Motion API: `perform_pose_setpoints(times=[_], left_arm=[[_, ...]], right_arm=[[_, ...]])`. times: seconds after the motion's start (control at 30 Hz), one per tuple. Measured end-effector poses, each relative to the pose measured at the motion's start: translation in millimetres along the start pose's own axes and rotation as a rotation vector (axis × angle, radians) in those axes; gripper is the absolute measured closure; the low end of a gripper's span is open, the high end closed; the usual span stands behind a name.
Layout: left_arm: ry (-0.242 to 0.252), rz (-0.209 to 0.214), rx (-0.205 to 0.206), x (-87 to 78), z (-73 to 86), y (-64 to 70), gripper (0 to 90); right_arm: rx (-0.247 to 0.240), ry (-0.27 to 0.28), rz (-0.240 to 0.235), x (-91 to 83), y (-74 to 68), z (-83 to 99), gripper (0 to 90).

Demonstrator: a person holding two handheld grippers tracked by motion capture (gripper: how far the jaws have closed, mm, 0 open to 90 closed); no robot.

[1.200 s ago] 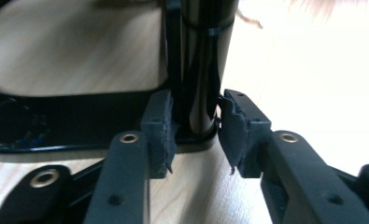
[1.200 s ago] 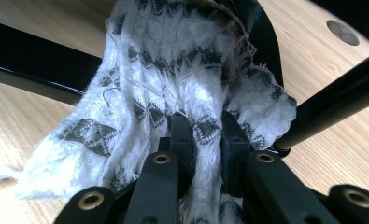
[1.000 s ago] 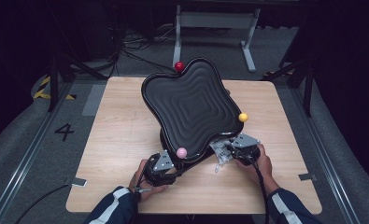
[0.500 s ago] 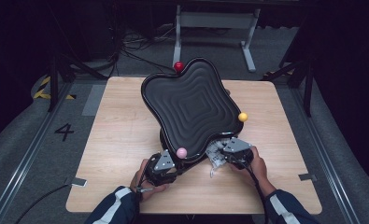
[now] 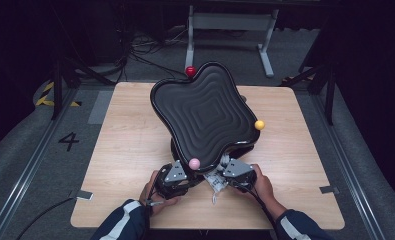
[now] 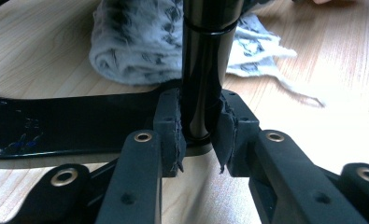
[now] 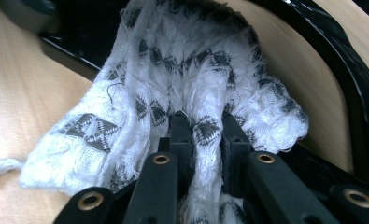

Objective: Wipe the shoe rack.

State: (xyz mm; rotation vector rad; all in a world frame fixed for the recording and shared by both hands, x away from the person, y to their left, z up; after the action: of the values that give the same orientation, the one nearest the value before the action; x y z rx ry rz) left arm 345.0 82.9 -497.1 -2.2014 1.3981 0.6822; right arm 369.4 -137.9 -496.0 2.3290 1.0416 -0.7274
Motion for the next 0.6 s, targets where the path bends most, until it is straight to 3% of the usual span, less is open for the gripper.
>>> perform_pose_setpoints(times=[0.13, 0.4, 0.47, 0.5, 0.53, 0.57, 0.6], left_arm=[[0.001, 0.000, -0.001, 0.0, 0.0, 0.0, 71.9], [0.006, 0.000, -0.003, 0.2, 0.0, 0.0, 71.9], [-0.001, 0.001, 0.001, -0.2, 0.1, -0.2, 71.9], [-0.001, 0.001, 0.001, -0.2, 0.1, -0.2, 71.9], [0.004, 0.001, -0.001, 0.1, 0.1, -0.1, 72.0], [0.003, 0.002, -0.001, 0.0, 0.1, -0.2, 72.0], [0.002, 0.003, -0.004, -0.1, 0.2, -0.3, 72.0]], right_arm=[[0.009, -0.006, -0.005, -0.8, 3.8, 1.2, 79.3], [0.051, -0.028, 0.056, -3.5, 27.6, 9.0, 79.3], [0.087, -0.037, 0.088, -5.0, 42.2, 14.3, 79.3], [0.087, -0.037, 0.088, -5.0, 42.2, 14.3, 79.3], [0.106, -0.050, 0.124, -6.6, 53.0, 17.9, 79.3], [0.106, -0.050, 0.124, -6.6, 53.0, 17.9, 79.3], [0.123, -0.059, 0.154, -8.1, 65.0, 22.8, 79.3]])
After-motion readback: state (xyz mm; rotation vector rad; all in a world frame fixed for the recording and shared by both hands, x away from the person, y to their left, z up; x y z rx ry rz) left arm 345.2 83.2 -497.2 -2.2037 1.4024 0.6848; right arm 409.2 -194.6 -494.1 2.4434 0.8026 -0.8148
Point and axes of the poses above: each handheld gripper's, and its own axes: x roughly forward along the jaws, z roughly out of its underside, y roughly to its right, the point moved 3 cm from there along x, roughly forward along the jaws, and after that the axes turned 9 degrees about x, right-handed, at the moved point
